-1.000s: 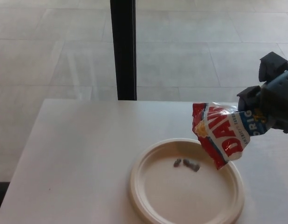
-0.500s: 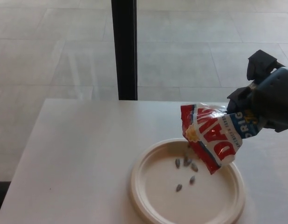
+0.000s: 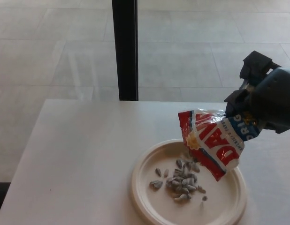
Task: The robot uses its right hand to pick up a bag of sunflower seeds kept in the middle of the desk and tilts it over a plate kept next to it to pour out a few seeds and then puts the bag of seeds back on the desk
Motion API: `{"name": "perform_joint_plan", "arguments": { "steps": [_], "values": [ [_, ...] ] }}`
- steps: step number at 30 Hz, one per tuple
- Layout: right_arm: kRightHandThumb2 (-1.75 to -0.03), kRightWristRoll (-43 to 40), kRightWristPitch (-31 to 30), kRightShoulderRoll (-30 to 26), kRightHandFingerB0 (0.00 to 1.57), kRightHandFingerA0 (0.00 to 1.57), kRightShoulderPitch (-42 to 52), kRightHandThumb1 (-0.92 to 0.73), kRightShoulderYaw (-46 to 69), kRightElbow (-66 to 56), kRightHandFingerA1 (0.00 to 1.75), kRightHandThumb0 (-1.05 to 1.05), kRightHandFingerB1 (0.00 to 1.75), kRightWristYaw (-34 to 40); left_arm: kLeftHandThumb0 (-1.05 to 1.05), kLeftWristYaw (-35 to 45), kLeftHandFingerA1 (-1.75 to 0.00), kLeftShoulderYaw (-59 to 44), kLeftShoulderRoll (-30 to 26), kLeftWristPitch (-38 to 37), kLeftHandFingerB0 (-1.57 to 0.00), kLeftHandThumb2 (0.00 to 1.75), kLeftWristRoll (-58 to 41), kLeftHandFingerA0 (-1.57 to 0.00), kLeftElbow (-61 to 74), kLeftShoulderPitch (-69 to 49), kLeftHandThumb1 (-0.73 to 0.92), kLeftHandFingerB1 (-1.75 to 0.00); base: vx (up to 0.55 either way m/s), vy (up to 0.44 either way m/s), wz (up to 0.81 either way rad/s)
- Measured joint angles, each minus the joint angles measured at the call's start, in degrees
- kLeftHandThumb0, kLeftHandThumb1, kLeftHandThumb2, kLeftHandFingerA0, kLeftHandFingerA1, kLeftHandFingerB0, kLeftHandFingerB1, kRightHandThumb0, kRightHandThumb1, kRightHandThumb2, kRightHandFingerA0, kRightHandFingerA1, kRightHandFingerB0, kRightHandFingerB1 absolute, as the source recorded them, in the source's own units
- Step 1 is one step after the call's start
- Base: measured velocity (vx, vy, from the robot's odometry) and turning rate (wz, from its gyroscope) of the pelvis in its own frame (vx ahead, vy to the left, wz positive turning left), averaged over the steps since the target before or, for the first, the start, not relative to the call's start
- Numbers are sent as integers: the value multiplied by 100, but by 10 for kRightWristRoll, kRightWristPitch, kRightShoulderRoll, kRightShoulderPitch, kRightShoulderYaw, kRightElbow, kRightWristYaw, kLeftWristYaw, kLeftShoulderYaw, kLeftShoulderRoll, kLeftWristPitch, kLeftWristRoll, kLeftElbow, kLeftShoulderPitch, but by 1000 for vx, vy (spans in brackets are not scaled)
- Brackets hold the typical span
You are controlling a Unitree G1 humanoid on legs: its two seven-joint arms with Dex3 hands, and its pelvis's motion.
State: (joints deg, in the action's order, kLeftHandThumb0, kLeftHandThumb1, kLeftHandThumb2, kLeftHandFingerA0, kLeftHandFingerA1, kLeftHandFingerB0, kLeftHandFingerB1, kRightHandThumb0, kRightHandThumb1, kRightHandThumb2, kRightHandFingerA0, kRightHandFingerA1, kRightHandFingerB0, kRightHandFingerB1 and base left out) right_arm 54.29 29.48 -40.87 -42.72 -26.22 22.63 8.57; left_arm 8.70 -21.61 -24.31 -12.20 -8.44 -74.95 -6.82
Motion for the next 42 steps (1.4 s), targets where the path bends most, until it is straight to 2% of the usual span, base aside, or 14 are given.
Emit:
{"name": "perform_joint_plan", "arguments": {
  "steps": [3,4,5,6,7,8,9,30,31,34,38,39,40,42],
  "values": [
    [-70,4,5,0,80,100,0,-68,0,0,169,-34,66,3,-87,0,-56,2,0,0,-46,65,2,-27,1,-1,83,-42,0,0,0],
    [-69,5,6,0,82,97,0,-68,0,0,169,-35,67,5,-92,0,-58,2,0,0,-41,84,2,-28,1,-2,70,-46,0,0,0],
    [-70,6,8,0,82,99,0,-67,0,0,170,-34,66,7,-84,0,-54,4,0,0,-47,65,3,-30,1,-2,83,-40,0,0,0],
    [-70,6,10,0,82,98,0,-70,0,1,170,-34,67,9,-84,0,-54,4,0,0,-47,65,3,-28,0,-2,83,-39,0,0,0],
    [-82,7,10,0,71,111,0,-59,0,1,160,-33,65,9,-84,0,-54,3,0,0,-47,65,3,-27,0,-1,83,-40,0,0,0],
    [-85,8,11,0,71,111,0,-60,0,2,160,-30,67,10,-85,0,-55,3,0,0,-46,66,3,-28,0,-1,84,-41,0,0,0],
    [-77,9,11,0,76,98,0,-69,0,2,169,-29,66,10,-84,0,-54,3,0,0,-47,65,3,-29,0,-1,83,-41,0,0,0],
    [-77,10,11,0,76,93,7,-70,2,3,170,-29,63,10,-84,-1,-55,3,0,0,-46,65,3,-27,0,0,83,-42,0,0,0],
    [-106,10,11,1,60,82,10,-59,4,2,175,-15,164,10,-85,-1,-56,3,0,0,-48,65,3,-33,0,0,84,-42,0,0,0],
    [-116,-7,3,20,65,85,59,-56,30,2,175,-15,159,12,-85,-1,-55,3,1,0,-47,65,3,-31,0,-1,82,-41,0,0,2],
    [-114,-32,-11,58,62,85,146,-55,67,6,175,-14,163,12,-86,-1,-55,3,1,0,-47,65,3,-29,0,-6,83,-42,0,0,0],
    [-113,-37,-15,66,66,85,162,-57,76,6,175,-17,157,12,-85,-1,-57,3,1,0,-40,66,3,-27,0,-6,86,-42,0,0,0],
    [-115,-44,-20,75,65,85,178,-56,87,6,175,-17,158,11,-90,0,-58,3,1,0,-40,79,3,-26,0,-7,71,-46,0,0,0],
    [-113,-55,-28,88,62,83,199,-56,103,7,175,-16,159,11,-90,0,-56,2,2,-1,-42,80,3,-28,1,-7,72,-45,0,0,0]
  ]
}}
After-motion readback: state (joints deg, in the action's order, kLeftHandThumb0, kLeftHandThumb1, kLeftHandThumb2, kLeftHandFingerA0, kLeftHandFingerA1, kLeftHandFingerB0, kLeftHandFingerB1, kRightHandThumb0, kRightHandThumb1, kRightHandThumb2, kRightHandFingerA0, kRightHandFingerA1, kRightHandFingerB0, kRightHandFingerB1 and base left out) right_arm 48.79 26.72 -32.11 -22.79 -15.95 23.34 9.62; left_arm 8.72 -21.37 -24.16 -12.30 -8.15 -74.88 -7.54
